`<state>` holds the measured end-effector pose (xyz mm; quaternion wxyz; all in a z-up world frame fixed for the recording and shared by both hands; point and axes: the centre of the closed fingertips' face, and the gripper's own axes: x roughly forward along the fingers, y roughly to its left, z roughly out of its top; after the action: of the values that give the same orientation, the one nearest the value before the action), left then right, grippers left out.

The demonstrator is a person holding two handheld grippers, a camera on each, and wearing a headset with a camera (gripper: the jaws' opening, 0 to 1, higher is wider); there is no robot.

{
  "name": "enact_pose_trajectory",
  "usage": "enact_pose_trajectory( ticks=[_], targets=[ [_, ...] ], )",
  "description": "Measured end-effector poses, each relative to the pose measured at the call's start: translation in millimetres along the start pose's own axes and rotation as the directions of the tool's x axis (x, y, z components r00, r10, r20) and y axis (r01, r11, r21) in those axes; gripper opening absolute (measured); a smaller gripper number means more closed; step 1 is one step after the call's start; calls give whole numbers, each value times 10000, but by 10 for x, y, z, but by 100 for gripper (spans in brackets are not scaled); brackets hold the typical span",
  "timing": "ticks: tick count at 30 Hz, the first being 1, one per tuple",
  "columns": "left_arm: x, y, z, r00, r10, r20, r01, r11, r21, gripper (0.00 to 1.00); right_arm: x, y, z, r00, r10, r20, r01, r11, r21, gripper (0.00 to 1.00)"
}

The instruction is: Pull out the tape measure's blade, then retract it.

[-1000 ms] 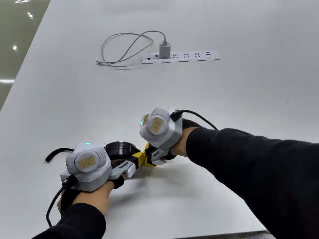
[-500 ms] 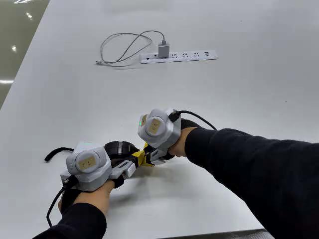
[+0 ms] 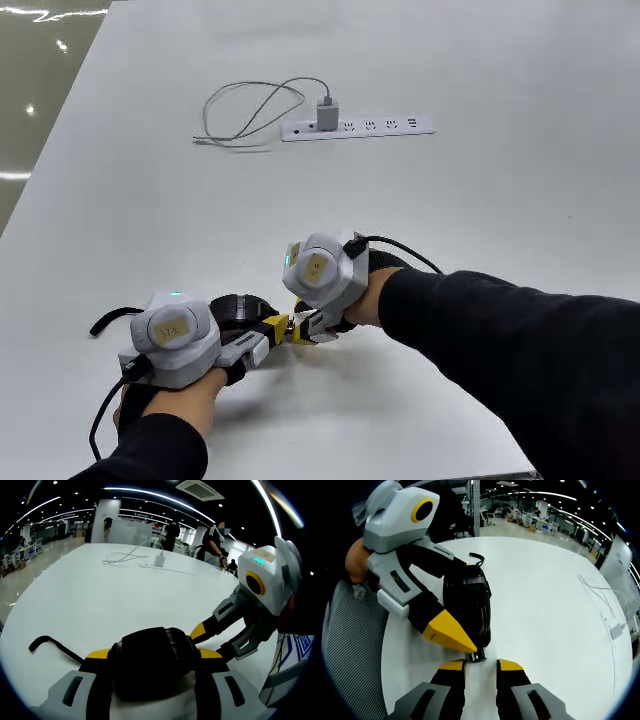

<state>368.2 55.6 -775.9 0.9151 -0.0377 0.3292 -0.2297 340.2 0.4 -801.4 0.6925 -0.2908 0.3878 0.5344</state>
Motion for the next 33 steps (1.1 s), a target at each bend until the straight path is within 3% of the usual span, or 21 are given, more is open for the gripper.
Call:
enact_pose_trajectory(
  ticks=[4,10,20,25,27,31,33],
  targets=[
    [-17,-4,5,9999,-142,-40,145,9977,663,61,-72,53,-34,9998,-74,172,71,9999,130,21],
    [-82,8,-32,9978,-475,-466,505,9966,652,59,-175,113,-140,9991,-207,379,185,9981,593,21],
    [-217,125,37,9953,-907,-350,941,9889,1151,76,-513,138,-326,9873,-1018,1220,792,9809,1779,26],
    [-274,181,10,9907,-1294,-412,1339,9812,1387,90,-707,132,-457,9775,-1477,1507,1113,9677,2264,28],
    [-301,206,1,9892,-1398,-448,1443,9818,1233,95,-758,125,-506,9740,-1646,1557,1236,9619,2438,29],
    [-387,230,-27,9841,-1703,-507,1757,9750,1361,99,-885,127,-634,9680,-1915,1620,1429,9519,2710,31],
    [-437,197,6,9775,-2085,-315,2108,9610,1788,99,-947,122,-697,9639,-2101,1634,1597,9476,2767,32]
  ],
)
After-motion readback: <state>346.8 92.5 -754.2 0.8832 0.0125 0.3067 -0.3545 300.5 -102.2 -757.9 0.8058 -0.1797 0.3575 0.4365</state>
